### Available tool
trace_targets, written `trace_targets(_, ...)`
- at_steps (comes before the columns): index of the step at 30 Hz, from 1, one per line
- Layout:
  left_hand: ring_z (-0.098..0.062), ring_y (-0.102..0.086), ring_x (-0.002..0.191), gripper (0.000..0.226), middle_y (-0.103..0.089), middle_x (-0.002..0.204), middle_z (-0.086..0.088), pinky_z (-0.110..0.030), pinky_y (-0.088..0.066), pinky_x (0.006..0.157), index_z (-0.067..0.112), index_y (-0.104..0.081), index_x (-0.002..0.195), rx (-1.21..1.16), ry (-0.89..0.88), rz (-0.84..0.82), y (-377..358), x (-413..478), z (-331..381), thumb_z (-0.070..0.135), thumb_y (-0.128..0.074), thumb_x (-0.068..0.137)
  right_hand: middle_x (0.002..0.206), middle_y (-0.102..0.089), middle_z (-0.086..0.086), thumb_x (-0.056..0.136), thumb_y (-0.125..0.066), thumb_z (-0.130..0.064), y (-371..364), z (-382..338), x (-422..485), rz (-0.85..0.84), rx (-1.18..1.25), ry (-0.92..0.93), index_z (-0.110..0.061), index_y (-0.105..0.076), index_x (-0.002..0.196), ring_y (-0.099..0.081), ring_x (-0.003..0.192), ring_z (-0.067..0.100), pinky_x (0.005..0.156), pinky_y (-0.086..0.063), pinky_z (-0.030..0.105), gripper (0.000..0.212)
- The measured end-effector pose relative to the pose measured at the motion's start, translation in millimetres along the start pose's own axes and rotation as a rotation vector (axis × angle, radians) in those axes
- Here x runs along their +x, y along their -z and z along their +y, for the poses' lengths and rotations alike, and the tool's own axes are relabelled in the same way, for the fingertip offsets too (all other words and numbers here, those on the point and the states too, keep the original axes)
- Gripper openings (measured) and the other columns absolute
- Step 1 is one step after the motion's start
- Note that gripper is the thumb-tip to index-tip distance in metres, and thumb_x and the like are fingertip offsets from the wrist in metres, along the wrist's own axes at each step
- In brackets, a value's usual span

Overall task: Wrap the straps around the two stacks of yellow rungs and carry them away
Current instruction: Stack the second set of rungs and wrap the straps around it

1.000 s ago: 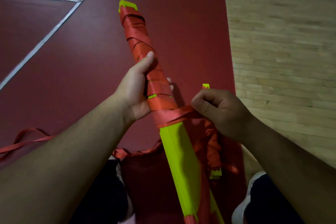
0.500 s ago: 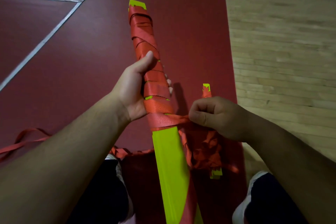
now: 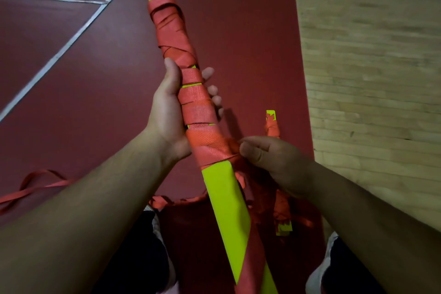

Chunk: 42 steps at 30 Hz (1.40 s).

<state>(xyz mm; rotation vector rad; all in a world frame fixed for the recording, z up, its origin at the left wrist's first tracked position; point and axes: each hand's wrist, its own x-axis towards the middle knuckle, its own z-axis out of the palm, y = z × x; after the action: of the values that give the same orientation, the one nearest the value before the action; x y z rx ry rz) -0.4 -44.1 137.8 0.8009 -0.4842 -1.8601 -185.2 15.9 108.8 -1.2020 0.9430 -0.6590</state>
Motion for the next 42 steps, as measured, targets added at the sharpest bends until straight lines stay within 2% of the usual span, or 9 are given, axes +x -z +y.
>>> trace_targets(6, -0.014, -0.065, 0.059, 0.072, -0.063, 0.071, -0.005, -0.032, -0.060, 0.065, 0.007, -0.071, 0.082, -0.005, -0.078, 0.103, -10, -1, -7, 0.069, -0.036, 0.096, 0.051, -0.061, -0.018, 0.104, -0.037, -0.016, -12, -2, -3, -0.056, -0.059, -0.059, -0.020, -0.056, 0.080, -0.056, 0.048, -0.010, 0.051, -0.040, 0.005, 0.031)
trace_targets(12, -0.016, -0.072, 0.075, 0.069, -0.073, 0.079, -0.002, -0.033, -0.053, 0.080, 0.010, -0.068, 0.099, 0.063, -0.051, 0.132, -7, -1, -4, 0.066, -0.028, 0.099, 0.057, -0.058, -0.009, 0.079, -0.050, -0.054, -16, 3, -4, 0.014, -0.064, -0.156, -0.016, -0.067, 0.072, -0.050, 0.052, 0.005, 0.051, -0.039, 0.021, 0.042)
trace_targets(17, -0.014, -0.067, 0.067, 0.083, -0.071, 0.075, -0.001, -0.033, -0.048, 0.080, 0.012, -0.078, 0.061, -0.012, -0.057, 0.100, -5, -1, 0, 0.064, -0.026, 0.101, 0.068, -0.043, 0.012, 0.074, -0.056, -0.072, -18, 4, -4, 0.084, -0.057, -0.136, -0.001, -0.058, 0.075, -0.036, 0.061, 0.023, 0.058, -0.029, 0.033, 0.072)
trace_targets(20, -0.014, -0.066, 0.066, 0.080, -0.071, 0.076, -0.001, -0.034, -0.047, 0.081, 0.011, -0.078, 0.067, -0.067, -0.028, 0.109, -2, 0, 1, 0.063, -0.027, 0.101, 0.082, -0.052, 0.016, 0.057, -0.065, -0.087, -22, 4, -3, 0.058, -0.002, -0.136, 0.008, -0.059, 0.086, -0.045, 0.073, 0.027, 0.066, -0.034, 0.040, 0.099)
trace_targets(23, -0.016, -0.066, 0.073, 0.063, -0.069, 0.085, -0.002, -0.037, -0.047, 0.082, 0.013, -0.069, 0.099, -0.129, 0.007, 0.100, 2, 2, 3, 0.061, -0.029, 0.101, 0.099, -0.066, 0.034, 0.072, -0.064, -0.077, -21, 10, -3, -0.020, 0.112, -0.173, 0.008, -0.066, 0.093, -0.060, 0.088, 0.050, 0.081, -0.040, 0.050, 0.088)
trace_targets(27, -0.017, -0.058, 0.073, 0.061, -0.057, 0.085, -0.003, -0.036, -0.052, 0.077, 0.019, -0.065, 0.116, -0.036, 0.054, 0.138, 7, 10, 7, 0.064, -0.029, 0.100, 0.089, -0.072, 0.025, 0.091, -0.047, -0.050, -19, 7, -4, -0.060, 0.142, -0.134, -0.003, -0.070, 0.092, -0.069, 0.072, 0.029, 0.067, -0.055, 0.036, 0.052)
trace_targets(33, -0.026, -0.068, 0.078, 0.057, -0.063, 0.098, -0.011, -0.040, -0.060, 0.070, 0.019, -0.058, 0.115, 0.327, 0.098, 0.353, -2, 6, -9, 0.066, -0.062, 0.083, 0.055, -0.050, -0.010, 0.083, -0.049, -0.067, -14, 10, 3, 0.189, -0.476, -0.010, -0.009, -0.062, 0.086, -0.045, 0.053, 0.002, 0.059, -0.038, 0.028, 0.059)
trace_targets(39, -0.021, -0.067, 0.063, 0.046, -0.065, 0.088, -0.008, -0.036, -0.058, 0.062, 0.013, -0.055, 0.117, 0.244, 0.002, 0.371, 5, 10, -2, 0.048, -0.069, 0.089, 0.065, -0.054, 0.006, 0.092, -0.033, -0.071, -12, 0, 3, 0.140, -0.421, -0.044, -0.001, -0.062, 0.084, -0.049, 0.066, 0.006, 0.065, -0.041, 0.034, 0.077)
trace_targets(42, -0.020, -0.066, 0.066, 0.045, -0.066, 0.083, -0.006, -0.034, -0.057, 0.063, 0.013, -0.056, 0.113, 0.210, 0.034, 0.262, 7, 9, 4, 0.052, -0.063, 0.092, 0.058, -0.045, -0.010, 0.093, -0.043, -0.061, -4, -8, -2, -0.007, -0.419, -0.036, 0.000, -0.057, 0.075, -0.042, 0.055, 0.001, 0.054, -0.034, 0.021, 0.065)
